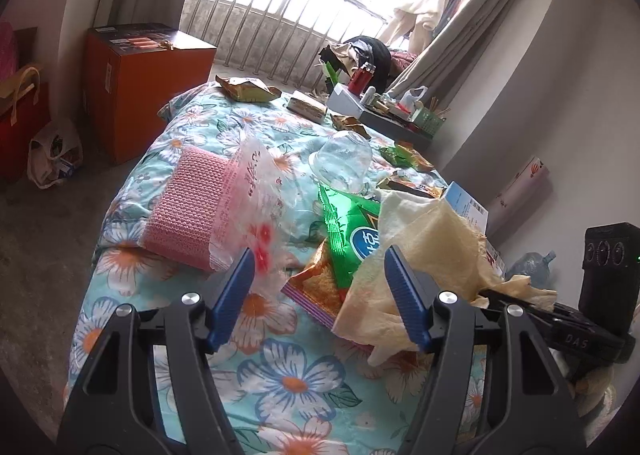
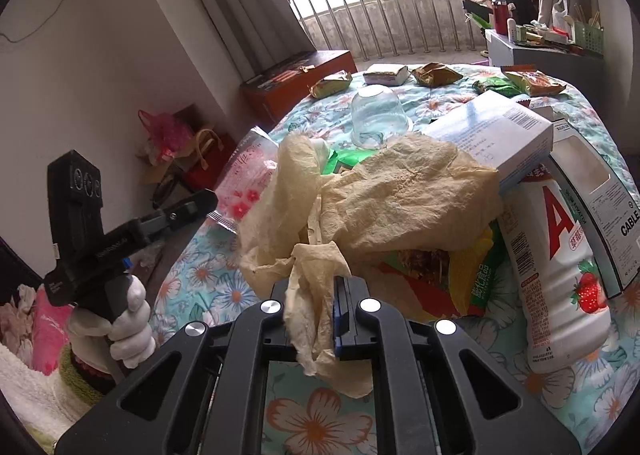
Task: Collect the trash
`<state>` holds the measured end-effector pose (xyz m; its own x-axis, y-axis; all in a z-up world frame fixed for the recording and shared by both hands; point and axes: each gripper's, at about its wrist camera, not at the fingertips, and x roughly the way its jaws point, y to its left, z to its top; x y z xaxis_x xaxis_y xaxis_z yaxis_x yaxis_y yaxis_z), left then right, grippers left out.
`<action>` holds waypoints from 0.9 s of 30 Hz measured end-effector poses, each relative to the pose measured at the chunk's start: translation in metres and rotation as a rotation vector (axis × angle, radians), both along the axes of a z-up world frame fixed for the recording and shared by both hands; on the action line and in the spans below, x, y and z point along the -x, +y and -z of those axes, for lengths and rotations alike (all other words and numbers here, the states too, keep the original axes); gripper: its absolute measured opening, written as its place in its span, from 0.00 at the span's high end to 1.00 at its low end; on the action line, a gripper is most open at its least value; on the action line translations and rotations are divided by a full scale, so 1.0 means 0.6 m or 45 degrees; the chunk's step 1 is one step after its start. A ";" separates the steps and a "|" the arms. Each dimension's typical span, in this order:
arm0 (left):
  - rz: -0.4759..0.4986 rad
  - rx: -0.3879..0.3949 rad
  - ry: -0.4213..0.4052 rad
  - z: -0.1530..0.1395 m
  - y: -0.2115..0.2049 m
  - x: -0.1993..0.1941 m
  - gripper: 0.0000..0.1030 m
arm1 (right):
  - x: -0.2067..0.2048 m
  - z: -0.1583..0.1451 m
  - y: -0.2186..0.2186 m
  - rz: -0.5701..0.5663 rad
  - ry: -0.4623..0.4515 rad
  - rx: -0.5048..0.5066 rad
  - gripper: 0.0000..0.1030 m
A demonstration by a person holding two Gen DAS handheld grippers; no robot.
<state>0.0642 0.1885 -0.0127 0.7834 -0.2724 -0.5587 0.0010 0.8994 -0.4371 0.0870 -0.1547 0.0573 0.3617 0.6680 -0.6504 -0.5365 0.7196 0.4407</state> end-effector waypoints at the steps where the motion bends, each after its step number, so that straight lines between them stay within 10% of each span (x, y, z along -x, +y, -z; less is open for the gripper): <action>1: 0.002 -0.005 -0.001 0.000 -0.002 0.000 0.39 | 0.006 -0.008 -0.010 -0.001 -0.006 -0.038 0.93; 7: 0.033 -0.008 0.005 -0.004 -0.019 -0.002 0.39 | 0.030 -0.011 -0.078 -0.087 0.124 -0.351 0.93; 14: 0.196 0.098 0.041 -0.009 -0.057 -0.011 0.39 | 0.068 0.042 -0.111 -0.028 0.195 -0.116 0.93; 22: 0.459 0.445 0.260 0.018 -0.115 -0.065 0.39 | 0.086 0.066 -0.112 -0.006 0.179 -0.026 0.93; 27: 0.530 0.333 0.383 0.017 -0.164 -0.101 0.40 | 0.096 0.065 -0.099 -0.073 0.120 0.027 0.93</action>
